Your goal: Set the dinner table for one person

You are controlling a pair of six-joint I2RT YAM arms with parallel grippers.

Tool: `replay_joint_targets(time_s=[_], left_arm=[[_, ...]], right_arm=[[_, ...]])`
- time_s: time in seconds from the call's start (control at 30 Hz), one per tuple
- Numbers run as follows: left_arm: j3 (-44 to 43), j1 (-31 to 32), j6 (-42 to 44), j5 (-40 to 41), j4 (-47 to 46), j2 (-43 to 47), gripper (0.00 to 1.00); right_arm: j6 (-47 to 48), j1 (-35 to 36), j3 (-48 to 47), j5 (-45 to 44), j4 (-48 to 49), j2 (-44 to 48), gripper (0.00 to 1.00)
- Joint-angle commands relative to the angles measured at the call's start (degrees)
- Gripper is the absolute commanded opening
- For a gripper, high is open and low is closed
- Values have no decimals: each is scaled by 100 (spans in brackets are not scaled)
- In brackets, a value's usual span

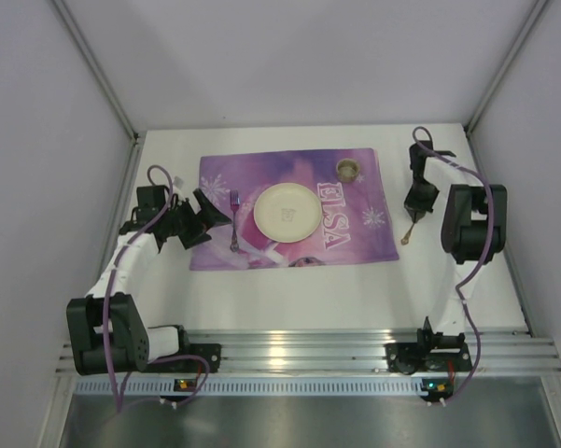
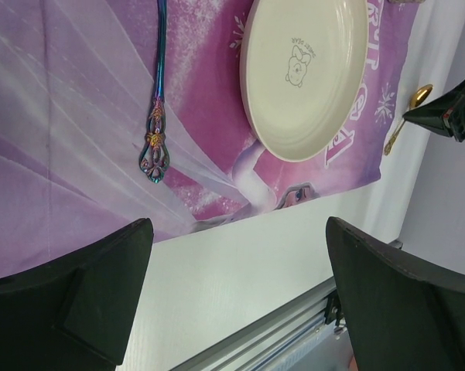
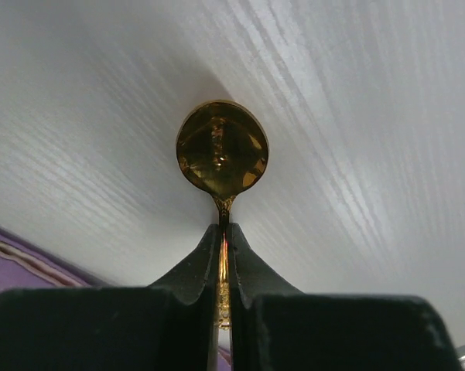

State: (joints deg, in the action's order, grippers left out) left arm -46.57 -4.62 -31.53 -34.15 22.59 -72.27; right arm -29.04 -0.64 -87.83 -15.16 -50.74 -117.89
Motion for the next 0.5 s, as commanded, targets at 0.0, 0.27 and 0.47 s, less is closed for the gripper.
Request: replay_joint_targets(time_s=[0.0, 0.27, 0.47], left_arm=[[-300, -21, 129, -21, 105, 2, 98], [-380, -21, 191, 5, 149, 55, 98], [-345, -21, 314, 40, 325, 248, 98]], right_arm=[[240, -41, -277, -638, -243, 590, 0], [407, 1372, -814, 56, -454, 1408, 0], [838, 2331, -946, 1190, -41, 997, 0]])
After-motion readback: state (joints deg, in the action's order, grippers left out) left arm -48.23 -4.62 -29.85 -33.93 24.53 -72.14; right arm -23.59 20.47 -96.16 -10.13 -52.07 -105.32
